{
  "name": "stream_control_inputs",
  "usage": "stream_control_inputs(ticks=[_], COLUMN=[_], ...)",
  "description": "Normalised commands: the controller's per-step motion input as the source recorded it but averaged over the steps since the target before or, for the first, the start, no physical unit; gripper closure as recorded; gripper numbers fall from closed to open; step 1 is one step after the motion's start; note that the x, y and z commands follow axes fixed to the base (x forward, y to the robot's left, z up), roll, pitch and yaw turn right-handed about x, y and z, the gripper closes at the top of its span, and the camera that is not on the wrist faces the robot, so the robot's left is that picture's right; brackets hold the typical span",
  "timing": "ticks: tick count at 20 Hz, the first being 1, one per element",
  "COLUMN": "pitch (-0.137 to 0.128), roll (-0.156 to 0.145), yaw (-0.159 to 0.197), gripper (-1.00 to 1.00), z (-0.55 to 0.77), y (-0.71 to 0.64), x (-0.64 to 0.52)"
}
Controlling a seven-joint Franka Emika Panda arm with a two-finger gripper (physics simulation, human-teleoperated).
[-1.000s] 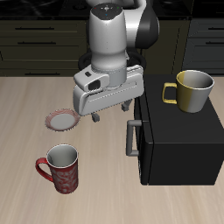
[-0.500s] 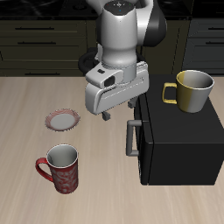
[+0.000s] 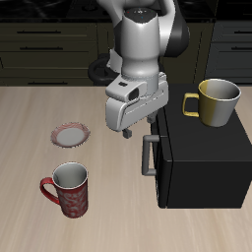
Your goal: Open the microwave
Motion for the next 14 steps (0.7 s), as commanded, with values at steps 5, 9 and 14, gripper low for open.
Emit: stream_control_inputs(ticks=[5, 9, 14], pitch=[-0.038, -0.013, -0.031], roll=[-0.001, -0.010, 0.004], yaw=[0.109, 0.085, 0.084], gripper=[-1.00, -1.00, -1.00], z=[-0.07, 0.01, -0.05], y=[0.12, 0.01, 0.02], x=[-0.02, 0.00, -0.05])
